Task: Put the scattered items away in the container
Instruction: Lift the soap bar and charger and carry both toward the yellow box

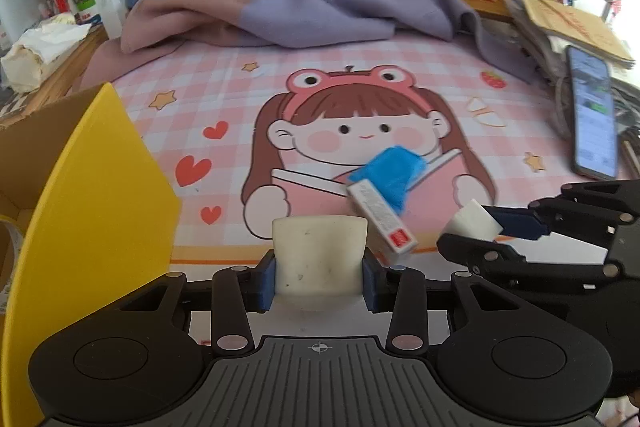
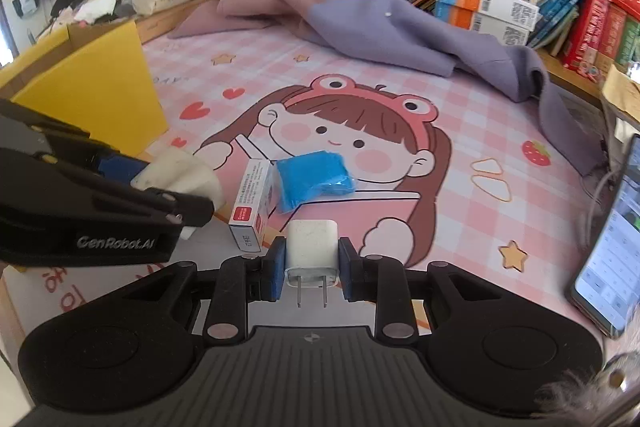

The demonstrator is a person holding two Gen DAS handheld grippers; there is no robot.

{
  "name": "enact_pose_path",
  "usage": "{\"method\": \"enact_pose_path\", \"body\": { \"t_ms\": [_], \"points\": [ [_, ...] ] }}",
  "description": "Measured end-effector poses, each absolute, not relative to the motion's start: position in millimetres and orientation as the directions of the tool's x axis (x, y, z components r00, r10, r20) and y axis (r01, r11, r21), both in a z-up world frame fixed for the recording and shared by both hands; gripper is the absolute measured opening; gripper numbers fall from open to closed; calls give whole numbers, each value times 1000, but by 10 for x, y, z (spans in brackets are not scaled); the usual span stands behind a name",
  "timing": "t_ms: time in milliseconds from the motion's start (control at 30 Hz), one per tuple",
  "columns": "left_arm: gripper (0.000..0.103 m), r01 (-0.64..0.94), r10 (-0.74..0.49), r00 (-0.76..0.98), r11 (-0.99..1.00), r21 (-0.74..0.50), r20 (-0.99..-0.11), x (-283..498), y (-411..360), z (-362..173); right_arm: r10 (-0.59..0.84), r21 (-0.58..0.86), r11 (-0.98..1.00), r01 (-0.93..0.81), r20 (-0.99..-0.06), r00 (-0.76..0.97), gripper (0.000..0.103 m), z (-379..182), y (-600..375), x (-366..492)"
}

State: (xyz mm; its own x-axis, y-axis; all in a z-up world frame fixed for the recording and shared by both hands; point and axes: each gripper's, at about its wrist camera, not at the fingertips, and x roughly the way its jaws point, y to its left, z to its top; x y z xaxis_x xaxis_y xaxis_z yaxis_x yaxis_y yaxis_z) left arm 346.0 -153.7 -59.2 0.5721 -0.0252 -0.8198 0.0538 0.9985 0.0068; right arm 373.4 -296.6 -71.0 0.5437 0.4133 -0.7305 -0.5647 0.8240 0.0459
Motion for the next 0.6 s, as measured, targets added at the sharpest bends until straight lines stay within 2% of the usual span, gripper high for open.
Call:
{"method": "enact_pose_path", "body": {
  "t_ms": [600],
  "points": [
    [37,134,-138,620,989,-70,-772,2690,-1549,-134,390,75,866,-494,-720,574,25,-313,-3252,3096]
  ]
}}
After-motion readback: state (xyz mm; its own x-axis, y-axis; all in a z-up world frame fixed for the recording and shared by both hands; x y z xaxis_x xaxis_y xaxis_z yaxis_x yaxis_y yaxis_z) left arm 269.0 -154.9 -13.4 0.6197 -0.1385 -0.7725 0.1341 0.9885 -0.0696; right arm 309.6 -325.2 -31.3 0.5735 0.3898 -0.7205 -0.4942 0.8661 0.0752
